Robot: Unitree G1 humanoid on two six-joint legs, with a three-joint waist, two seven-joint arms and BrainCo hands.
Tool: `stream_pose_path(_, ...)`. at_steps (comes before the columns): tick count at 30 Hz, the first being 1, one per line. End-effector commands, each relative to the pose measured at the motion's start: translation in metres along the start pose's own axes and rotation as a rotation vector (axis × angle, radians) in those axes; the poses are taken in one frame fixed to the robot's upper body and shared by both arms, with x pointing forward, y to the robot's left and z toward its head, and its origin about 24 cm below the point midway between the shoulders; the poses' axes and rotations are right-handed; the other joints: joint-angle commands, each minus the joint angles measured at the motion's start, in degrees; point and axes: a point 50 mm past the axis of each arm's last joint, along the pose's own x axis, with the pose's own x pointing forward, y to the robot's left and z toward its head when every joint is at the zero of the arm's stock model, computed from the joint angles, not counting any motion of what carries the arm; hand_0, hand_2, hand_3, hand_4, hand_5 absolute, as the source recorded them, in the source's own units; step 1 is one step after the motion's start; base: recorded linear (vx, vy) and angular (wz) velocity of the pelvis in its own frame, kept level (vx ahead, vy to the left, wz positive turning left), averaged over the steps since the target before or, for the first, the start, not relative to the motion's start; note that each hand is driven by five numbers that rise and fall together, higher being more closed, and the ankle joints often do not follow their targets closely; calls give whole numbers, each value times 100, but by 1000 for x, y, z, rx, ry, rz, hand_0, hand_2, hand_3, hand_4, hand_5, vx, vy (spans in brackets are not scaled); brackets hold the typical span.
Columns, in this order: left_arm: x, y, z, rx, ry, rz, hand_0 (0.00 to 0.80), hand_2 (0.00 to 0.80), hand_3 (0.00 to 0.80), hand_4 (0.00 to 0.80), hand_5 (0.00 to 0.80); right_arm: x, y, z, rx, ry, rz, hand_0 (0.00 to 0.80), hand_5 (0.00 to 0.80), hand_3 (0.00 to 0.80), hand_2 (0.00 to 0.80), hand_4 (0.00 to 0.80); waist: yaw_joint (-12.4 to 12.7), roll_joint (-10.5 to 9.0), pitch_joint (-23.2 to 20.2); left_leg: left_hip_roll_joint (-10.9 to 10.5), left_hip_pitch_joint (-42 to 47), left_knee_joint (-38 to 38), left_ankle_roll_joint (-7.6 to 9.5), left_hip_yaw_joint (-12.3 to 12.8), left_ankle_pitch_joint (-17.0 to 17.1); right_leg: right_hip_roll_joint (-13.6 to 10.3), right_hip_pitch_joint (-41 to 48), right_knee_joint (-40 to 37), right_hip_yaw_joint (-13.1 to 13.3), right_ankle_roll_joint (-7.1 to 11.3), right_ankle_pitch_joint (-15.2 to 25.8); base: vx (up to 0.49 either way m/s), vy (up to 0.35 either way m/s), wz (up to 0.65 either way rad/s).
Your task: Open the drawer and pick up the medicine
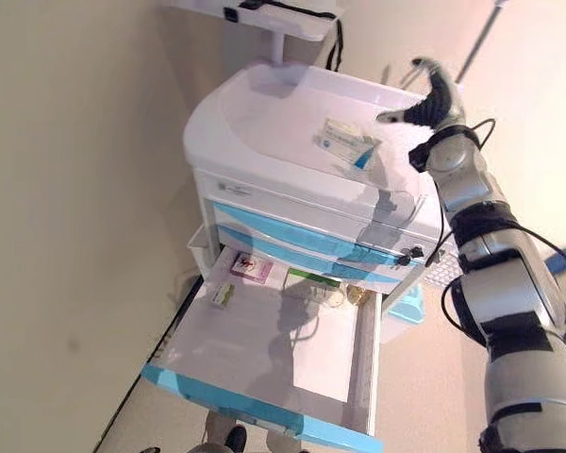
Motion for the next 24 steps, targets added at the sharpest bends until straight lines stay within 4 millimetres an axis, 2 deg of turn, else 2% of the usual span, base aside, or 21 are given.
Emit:
stream_pose_path(1,2,-9,12,12,-20,-17,0,0,0,0,0,-3,-30,0,63,-54,-97,0,0,0,0,0,-108,73,-128,-31,-29,19,11,203,-234,49,-180,391,12,288,102,-36,27,-23)
stream_pose_path(5,2,-14,14,-21,-21,-21,0,0,0,0,0,-41,-33,-43,262,38,-148,0,0,0,0,0,-305,227,-156,-6,6,7,15,385,-247,64,-210,351,166,298,146,-55,21,-24)
stream_pose_path(8,1,-18,12,-31,-13,-29,0,0,0,0,0,-83,-26,-82,398,160,-187,0,0,0,0,0,-421,315,-182,13,33,-2,19,526,-259,76,-241,323,307,302,192,-57,24,-33)
stream_pose_path(10,0,-23,11,-38,-6,-39,0,0,0,0,0,-120,-22,-107,443,240,-230,0,0,0,0,0,-515,382,-196,18,60,-5,29,591,-271,88,-243,315,365,307,199,-37,17,-24)
stream_pose_path(11,-1,-28,11,-46,-6,-50,0,0,0,0,0,-159,-19,-132,434,352,-273,0,0,0,0,0,-609,463,-192,19,87,-5,42,628,-286,92,-236,315,395,308,190,-20,13,-20)
stream_pose_path(12,-1,-28,10,-44,-4,-50,0,0,0,0,0,-161,-19,-133,433,355,-274,0,0,0,0,0,-600,453,-203,19,93,-6,42,629,-290,93,-231,315,396,308,188,-12,11,-18)
stream_pose_path(13,-1,-30,10,-48,-1,-53,0,0,0,0,0,-175,-18,-143,428,407,-289,0,0,0,0,0,-631,479,-204,23,104,-6,41,642,-298,93,-231,309,404,307,185,7,1,-19)
stream_pose_path(14,-2,-33,9,-46,4,-61,0,0,0,0,0,-199,-17,-158,402,498,-316,0,0,0,0,0,-657,509,-211,30,130,-6,44,664,-314,95,-219,297,419,308,181,6,5,-32)
stream_pose_path(17,-3,-37,7,-46,5,-68,0,0,0,0,0,-239,-12,-182,352,657,-329,0,0,0,0,0,-718,598,-213,29,190,-5,52,743,-343,100,-198,267,490,320,194,12,6,-20)
stream_pose_path(20,-4,-40,5,-45,10,-70,0,0,0,0,0,-285,2,-205,330,859,-308,0,0,0,0,0,-795,682,-184,47,219,-5,39,845,-352,113,-199,220,583,324,223,-12,3,-14)
stream_pose_path(21,-4,-40,5,-45,11,-70,0,0,0,0,0,-285,2,-206,331,859,-308,0,0,0,0,0,-791,681,-186,49,221,-6,39,852,-355,114,-197,217,590,324,224,-15,4,-14)
stream_pose_path(22,-4,-40,4,-48,16,-70,0,0,0,0,0,-310,10,-215,309,966,-254,0,0,0,0,0,-826,710,-173,61,226,-6,23,920,-352,128,-209,194,639,322,246,-18,5,-15)
stream_pose_path(24,-4,-40,4,-59,22,-66,0,0,0,0,0,-342,18,-223,285,1096,-193,0,0,0,0,0,-866,724,-155,74,224,-6,5,963,-340,136,-218,169,687,315,270,-28,-4,-16)
